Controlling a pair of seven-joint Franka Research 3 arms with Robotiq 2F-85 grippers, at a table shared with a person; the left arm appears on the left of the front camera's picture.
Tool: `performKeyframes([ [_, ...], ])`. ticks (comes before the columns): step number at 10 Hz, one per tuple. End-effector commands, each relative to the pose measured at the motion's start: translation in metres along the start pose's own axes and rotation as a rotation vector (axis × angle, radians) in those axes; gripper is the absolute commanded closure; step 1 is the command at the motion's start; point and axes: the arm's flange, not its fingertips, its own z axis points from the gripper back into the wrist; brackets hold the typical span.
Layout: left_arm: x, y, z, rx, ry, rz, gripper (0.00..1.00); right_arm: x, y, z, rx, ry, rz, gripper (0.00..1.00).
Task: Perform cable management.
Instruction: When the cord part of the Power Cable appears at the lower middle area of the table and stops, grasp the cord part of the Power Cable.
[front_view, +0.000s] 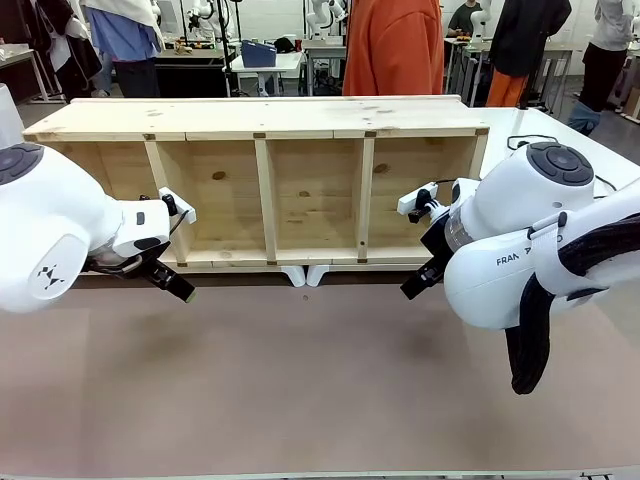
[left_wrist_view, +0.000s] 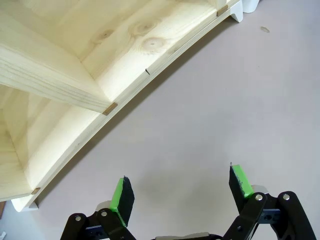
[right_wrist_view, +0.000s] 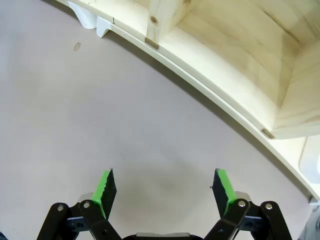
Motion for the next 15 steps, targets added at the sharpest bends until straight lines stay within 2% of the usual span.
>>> performKeyframes([
  [1,-0.002,0.001,0.009,0.016,0.005,0.014,0.00,0.003,0.000,0.008,-0.012,-0.004,-0.003,0.00],
  [3,-0.011,0.003,0.037,0.057,-0.013,0.027,0.00,0.002,-0.005,0.036,-0.051,-0.001,-0.022,0.00],
  [8,-0.038,0.004,0.121,0.162,-0.081,0.026,0.00,-0.006,-0.004,0.144,-0.167,-0.075,-0.083,0.00],
  [11,-0.069,0.005,0.167,0.231,-0.082,0.061,0.00,-0.024,0.006,0.197,-0.240,-0.131,-0.135,0.00],
  [15,-0.125,0.005,0.208,0.274,-0.162,0.165,0.00,-0.062,0.015,0.244,-0.307,-0.198,-0.214,0.00],
])
